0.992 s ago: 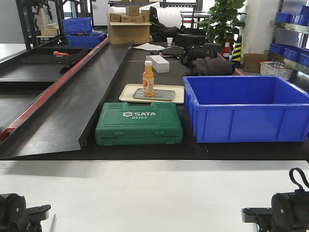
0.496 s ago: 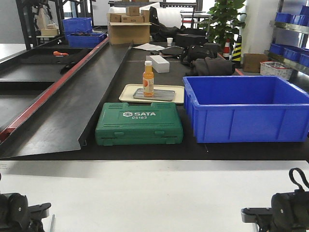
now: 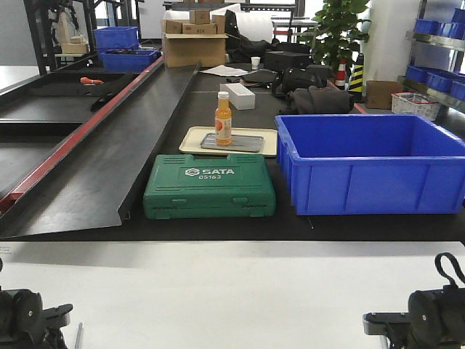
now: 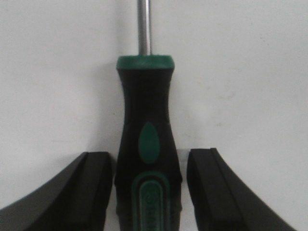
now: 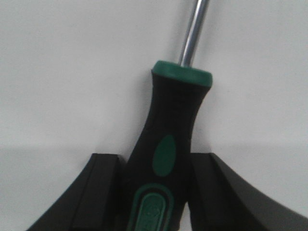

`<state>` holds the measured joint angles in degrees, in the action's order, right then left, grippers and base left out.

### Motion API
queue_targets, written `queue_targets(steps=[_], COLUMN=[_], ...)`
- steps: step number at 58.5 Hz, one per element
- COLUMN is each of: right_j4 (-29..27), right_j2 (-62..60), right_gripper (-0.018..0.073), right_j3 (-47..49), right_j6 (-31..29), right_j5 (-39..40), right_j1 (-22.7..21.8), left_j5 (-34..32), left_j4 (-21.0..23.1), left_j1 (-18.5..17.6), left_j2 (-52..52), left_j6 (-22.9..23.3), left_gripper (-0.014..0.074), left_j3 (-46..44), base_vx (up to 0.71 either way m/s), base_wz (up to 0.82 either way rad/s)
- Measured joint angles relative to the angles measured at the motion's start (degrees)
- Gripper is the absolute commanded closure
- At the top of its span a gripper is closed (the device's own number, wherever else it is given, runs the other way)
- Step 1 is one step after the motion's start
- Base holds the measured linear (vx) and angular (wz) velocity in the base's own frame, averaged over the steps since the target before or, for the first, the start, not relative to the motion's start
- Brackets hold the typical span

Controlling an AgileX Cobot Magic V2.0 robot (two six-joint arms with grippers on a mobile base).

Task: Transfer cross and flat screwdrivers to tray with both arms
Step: 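Close the left gripper on the other green-black screwdriver handle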

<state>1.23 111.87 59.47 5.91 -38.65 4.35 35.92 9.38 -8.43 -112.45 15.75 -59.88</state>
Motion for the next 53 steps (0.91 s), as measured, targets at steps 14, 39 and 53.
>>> queue_targets(steps=[14,39,53], right_j4=[-0.48,-1.23,-2.00], right_j2=[0.00,0.00,0.00], right_gripper=[0.0568,0.0567,0.0567], right_j3=[0.00,0.07,0.07], right_j6=[-0.06,-0.18,-0.18], right_j5=[0.00,-0.42,-0.42], right_j1=[0.00,0.00,0.00], left_j5=[0.19,-0.65,-0.52], left_j4=[-1.60,-9.38,-10.48], left_j1=[0.00,-0.30,-0.38], left_j2=[-0.04,-0.13,-0.18], left_j6=[0.03,8.12,8.60], left_gripper=[0.0136,0.0136,0.0226], left_j3=[0.00,0.00,0.00], base_vx=[0.00,0.00,0.00], base_wz=[0.00,0.00,0.00])
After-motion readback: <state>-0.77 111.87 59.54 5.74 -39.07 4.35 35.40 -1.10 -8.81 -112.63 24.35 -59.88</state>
